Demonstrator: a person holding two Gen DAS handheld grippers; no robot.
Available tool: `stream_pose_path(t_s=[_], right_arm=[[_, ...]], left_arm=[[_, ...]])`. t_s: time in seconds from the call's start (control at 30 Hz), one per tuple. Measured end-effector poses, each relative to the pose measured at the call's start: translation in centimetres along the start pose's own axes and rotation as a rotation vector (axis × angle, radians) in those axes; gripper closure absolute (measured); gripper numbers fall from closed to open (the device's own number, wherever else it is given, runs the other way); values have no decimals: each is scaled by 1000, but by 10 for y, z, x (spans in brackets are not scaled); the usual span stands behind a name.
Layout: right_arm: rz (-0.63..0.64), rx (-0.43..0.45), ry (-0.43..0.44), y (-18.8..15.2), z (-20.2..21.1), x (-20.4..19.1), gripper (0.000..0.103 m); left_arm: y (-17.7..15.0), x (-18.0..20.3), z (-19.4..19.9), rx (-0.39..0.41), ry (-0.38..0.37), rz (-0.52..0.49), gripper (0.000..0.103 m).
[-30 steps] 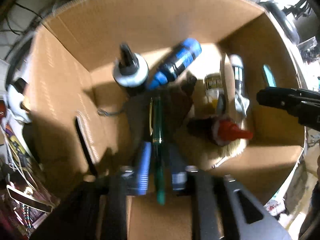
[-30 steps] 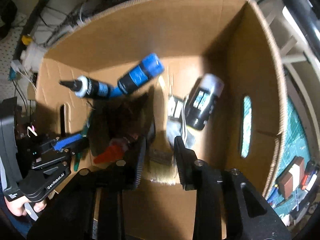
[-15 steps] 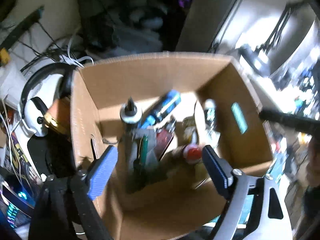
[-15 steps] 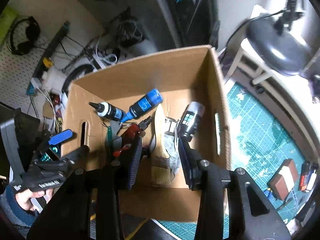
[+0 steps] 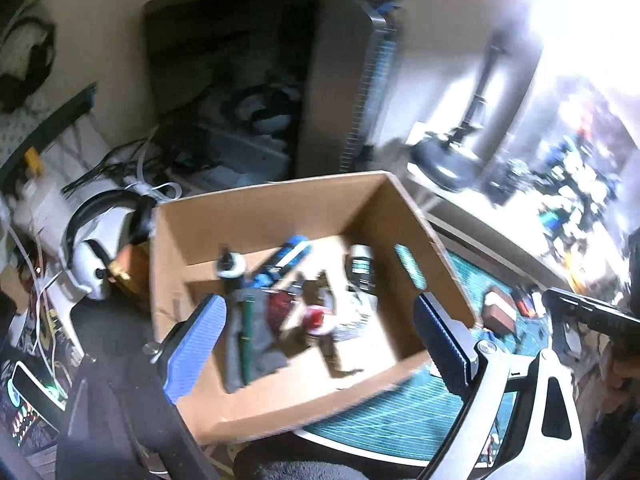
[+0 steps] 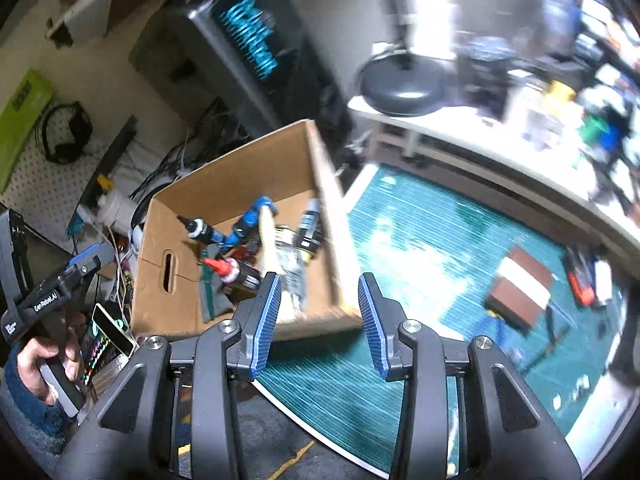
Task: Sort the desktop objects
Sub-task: 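Withdraw both tools from the box back over the cutting mat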
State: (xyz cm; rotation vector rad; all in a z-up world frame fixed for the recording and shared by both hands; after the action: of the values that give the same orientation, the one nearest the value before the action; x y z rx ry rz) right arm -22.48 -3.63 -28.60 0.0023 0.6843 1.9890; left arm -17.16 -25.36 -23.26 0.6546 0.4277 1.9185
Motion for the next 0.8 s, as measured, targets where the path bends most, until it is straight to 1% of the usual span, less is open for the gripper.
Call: stream_pose_path(t_s=[0.03,0.07,0.17,0.23,0.27,0.4,0.43,0.47,0.63,0.73,0.8], right_arm=[[-20,16,-10,-8,10,10,63],[-47,35,-21,-18,22,22,60],[-104,84,-45,-46,56,54,56],[-131,113,-68,-67,76,75,52],[-144,127,-80,-77,87,86,52],[-194,157,-133,-118,120,126,49],[-206,164,-150,-129,128,136,44],[-218,171,-167,-140,136,146,36],[-306,172,-230,-193,166,175,30],[-365,163,-276,-221,175,184,27],[-393,160,-299,-231,175,185,27]], left_arm=[[-6,11,1,-6,-7,-15,8],[-12,22,2,-11,-14,-30,8],[-33,54,5,-32,-30,-75,8],[-46,72,6,-41,-37,-99,4],[-53,81,7,-47,-44,-108,1],[-79,111,8,-70,-62,-142,0],[-85,117,9,-77,-65,-149,0],[-90,123,9,-84,-69,-156,0],[-120,149,4,-144,-101,-215,0],[-133,160,-2,-175,-128,-253,0],[-139,164,-6,-191,-150,-271,0]])
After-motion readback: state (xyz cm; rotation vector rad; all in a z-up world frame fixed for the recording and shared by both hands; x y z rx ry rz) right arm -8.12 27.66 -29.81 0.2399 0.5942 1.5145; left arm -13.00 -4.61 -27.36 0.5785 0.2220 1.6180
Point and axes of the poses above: each gripper's, at about its wrist camera, not at the fingertips, and z roughly against the way its jaws point, x to its right, y to its top, the point moved 10 cm from there along -z, roughly the way its jaws point, and after that the axes turned 6 degrees about z, right-handed, at the moved point
